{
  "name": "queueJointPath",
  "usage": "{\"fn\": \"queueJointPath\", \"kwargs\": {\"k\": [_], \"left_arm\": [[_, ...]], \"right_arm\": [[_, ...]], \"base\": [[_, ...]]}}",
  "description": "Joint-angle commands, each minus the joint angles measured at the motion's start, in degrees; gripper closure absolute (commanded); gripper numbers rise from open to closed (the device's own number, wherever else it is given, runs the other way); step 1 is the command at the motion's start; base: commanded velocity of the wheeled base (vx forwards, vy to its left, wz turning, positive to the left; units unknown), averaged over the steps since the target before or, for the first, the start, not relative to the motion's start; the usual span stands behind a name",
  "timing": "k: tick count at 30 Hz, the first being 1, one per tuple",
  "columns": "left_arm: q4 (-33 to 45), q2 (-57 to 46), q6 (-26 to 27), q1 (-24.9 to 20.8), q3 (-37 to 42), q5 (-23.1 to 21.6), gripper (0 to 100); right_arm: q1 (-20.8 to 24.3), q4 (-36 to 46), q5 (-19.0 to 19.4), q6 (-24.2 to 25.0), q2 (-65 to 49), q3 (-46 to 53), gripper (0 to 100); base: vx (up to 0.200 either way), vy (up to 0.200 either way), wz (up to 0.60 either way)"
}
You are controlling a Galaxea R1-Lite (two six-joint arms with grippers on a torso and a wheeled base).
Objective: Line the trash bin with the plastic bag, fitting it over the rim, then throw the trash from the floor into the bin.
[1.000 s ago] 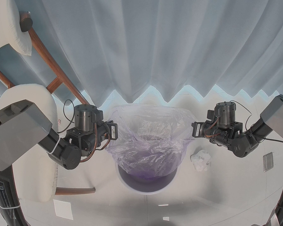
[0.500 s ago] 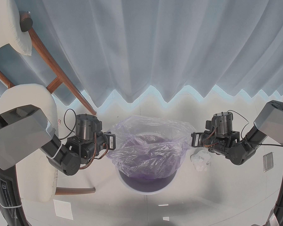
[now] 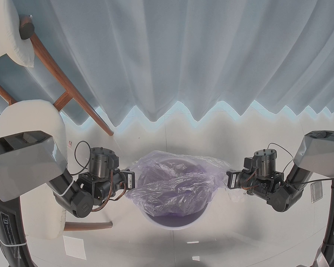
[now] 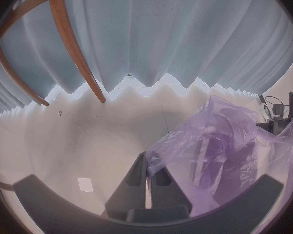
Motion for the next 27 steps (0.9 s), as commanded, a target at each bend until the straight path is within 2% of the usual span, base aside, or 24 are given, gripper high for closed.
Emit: {"fn": "queueJointPath", "kwargs": {"k": [1, 13, 14, 16, 17, 27], "left_arm": [[-1.06, 0.34, -0.37, 0.03, 1.48, 0.1, 100], [-5.45, 1.31, -0.54, -0.76, 3.15, 0.1, 100], [-5.54, 1.31, -0.46, -0.76, 3.15, 0.1, 0], [-5.89, 1.22, -0.46, -0.94, 3.15, 0.1, 0], [-6.24, 1.22, -0.46, -0.94, 3.07, 0.1, 0], [-9.76, -0.89, -0.19, -0.94, 3.15, 0.27, 0]], "right_arm": [[0.11, -1.19, -0.01, -0.01, 0.57, 1.88, 100], [0.11, -6.28, -0.01, -0.01, 0.57, 7.06, 100], [0.02, -6.55, -0.01, -0.01, 0.57, 7.15, 100], [0.02, -6.55, -0.01, 0.08, 0.48, 7.24, 100], [0.02, -6.64, -0.01, 0.08, 0.48, 7.24, 0], [-0.07, -8.31, -0.1, 0.52, -1.8, 7.85, 0]], "base": [[0.0, 0.0, 0.0], [0.0, 0.0, 0.0], [0.0, 0.0, 0.0], [0.0, 0.0, 0.0], [0.0, 0.0, 0.0], [0.0, 0.0, 0.0]]}}
